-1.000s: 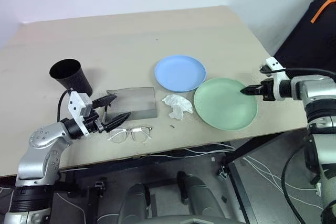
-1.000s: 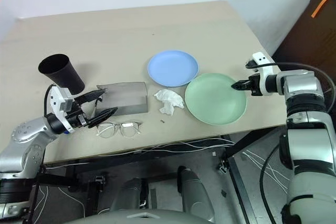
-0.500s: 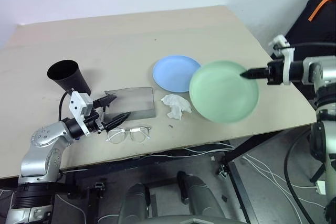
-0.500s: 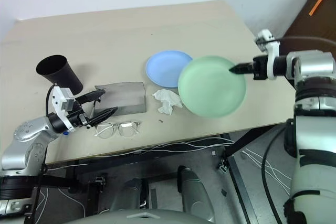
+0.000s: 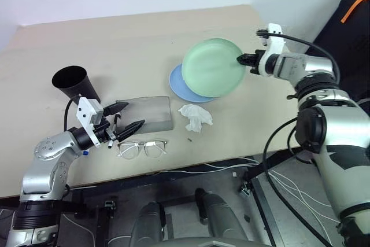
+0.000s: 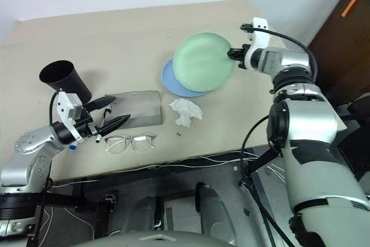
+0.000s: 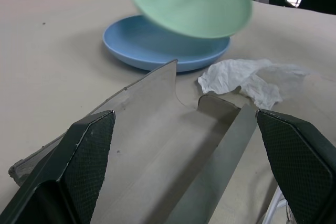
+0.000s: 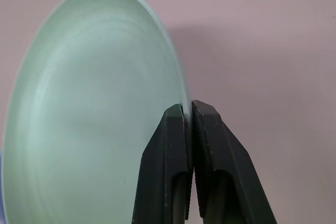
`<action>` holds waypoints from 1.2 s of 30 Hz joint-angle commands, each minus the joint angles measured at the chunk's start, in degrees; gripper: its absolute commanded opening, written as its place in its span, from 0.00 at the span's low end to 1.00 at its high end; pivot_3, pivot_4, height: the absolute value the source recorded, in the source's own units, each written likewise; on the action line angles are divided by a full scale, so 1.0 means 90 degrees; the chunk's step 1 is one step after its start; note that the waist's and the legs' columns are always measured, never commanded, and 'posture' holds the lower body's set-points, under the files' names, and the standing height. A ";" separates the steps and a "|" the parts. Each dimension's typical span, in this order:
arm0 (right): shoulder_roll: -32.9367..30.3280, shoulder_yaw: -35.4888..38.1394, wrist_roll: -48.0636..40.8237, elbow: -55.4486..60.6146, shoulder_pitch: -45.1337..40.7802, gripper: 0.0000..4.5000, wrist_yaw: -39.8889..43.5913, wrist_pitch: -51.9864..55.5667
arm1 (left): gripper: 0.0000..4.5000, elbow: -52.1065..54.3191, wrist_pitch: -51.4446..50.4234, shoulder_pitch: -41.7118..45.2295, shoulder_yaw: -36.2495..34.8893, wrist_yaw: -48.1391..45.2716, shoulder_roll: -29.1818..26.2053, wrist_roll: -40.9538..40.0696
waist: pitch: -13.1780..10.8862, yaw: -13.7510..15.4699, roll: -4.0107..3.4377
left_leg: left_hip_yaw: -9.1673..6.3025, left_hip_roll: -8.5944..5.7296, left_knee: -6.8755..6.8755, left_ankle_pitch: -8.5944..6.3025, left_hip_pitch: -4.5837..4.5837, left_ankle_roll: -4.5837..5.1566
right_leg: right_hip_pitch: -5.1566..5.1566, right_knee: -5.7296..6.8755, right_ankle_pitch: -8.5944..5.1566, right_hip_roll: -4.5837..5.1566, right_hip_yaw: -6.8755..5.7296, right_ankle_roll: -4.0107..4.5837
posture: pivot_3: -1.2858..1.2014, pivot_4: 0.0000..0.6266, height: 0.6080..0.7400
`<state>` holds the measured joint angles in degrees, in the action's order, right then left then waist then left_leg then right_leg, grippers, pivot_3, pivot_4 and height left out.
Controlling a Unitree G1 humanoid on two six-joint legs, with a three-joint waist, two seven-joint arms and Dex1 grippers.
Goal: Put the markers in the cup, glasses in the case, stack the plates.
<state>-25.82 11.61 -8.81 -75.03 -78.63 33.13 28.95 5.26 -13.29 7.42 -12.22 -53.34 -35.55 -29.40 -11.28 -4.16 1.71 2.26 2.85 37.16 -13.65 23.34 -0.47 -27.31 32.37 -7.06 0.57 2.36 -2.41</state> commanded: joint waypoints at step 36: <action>0.0617 -0.0728 0.0666 0.0867 -0.0317 0.99 0.2245 -0.0015 | 1.00 0.0334 0.0157 -0.0272 -0.0349 0.0215 -0.0162 -0.0050 | 0.0000 -0.0005 -0.0002 | 0.0003 0.0002 -0.0001 0.0000 -0.0010 0.0001 | 0.0001 0.0011 0.0000 -0.0002 0.0002 -0.0001 | 0.52 0.24 0.95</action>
<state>-19.69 6.36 -1.63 -72.20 -81.16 47.81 26.56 7.93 -13.09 4.44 -13.25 -50.99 -36.07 -29.42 -11.28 -4.21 1.69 2.28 2.86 37.15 -13.65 23.24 -0.47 -27.30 32.47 -7.06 0.56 2.38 -2.42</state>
